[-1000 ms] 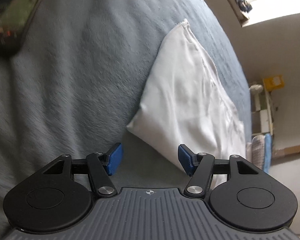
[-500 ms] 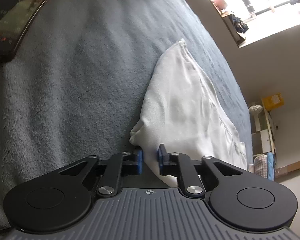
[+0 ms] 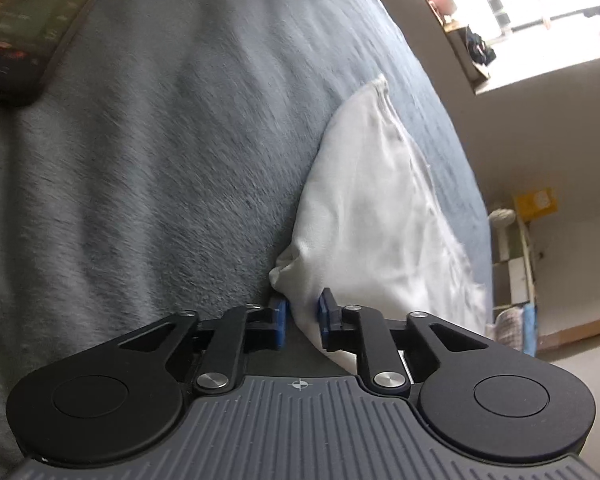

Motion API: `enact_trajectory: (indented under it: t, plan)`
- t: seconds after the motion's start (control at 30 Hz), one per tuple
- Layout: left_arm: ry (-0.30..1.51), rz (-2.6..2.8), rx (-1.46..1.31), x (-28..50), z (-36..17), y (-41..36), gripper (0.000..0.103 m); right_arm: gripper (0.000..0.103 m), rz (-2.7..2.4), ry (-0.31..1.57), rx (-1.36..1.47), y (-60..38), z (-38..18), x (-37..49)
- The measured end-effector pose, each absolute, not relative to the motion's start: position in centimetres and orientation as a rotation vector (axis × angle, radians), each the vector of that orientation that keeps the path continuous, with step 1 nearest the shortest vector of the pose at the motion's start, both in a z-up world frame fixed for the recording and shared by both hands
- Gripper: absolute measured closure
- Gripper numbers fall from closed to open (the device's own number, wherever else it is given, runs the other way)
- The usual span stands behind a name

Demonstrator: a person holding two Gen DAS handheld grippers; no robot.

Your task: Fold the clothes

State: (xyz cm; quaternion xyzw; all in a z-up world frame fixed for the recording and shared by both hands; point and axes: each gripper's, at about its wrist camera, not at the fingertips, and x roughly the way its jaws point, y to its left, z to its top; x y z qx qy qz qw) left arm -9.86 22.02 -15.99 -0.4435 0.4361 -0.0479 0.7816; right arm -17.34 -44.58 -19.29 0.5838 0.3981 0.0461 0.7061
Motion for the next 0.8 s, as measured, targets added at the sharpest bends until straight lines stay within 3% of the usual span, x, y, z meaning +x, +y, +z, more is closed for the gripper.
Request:
enact_trajectory:
  t: [0.2, 0.33, 0.53, 0.6, 0.63, 0.73, 0.8]
  plan:
    - [0.826, -0.056, -0.773, -11.7, -11.2, 23.7, 0.081, 0.088, -0.009, 0.754, 1.177, -48.0, -15.0, -18.8]
    - [0.79, -0.225, -0.553, -10.3, -8.9, 20.1, 0.081, 0.088, 0.181, 0.804, 0.995, -45.7, -12.2, -15.3]
    - [0.908, -0.279, -0.374, -7.8, -12.4, 15.1, 0.081, 0.088, 0.325, 0.953, 0.786, -40.3, -13.7, -10.5]
    - [0.899, -0.255, -0.37, -8.2, -12.2, 15.8, 0.089, 0.093, 0.326, 0.986, 0.744, -39.5, -14.8, -9.8]
    - [0.891, -0.247, -0.371, -8.4, -11.9, 16.2, 0.09, 0.103, 0.327, 1.002, 0.722, -39.1, -15.3, -9.4]
    - [0.866, -0.223, -0.374, -9.2, -11.0, 17.4, 0.088, 0.103, 0.237, 0.949, 0.875, -43.2, -15.9, -11.4]
    - [0.85, -0.207, -0.377, -9.7, -10.4, 18.3, 0.084, 0.103, 0.155, 0.911, 0.801, -44.1, -14.2, -12.5]
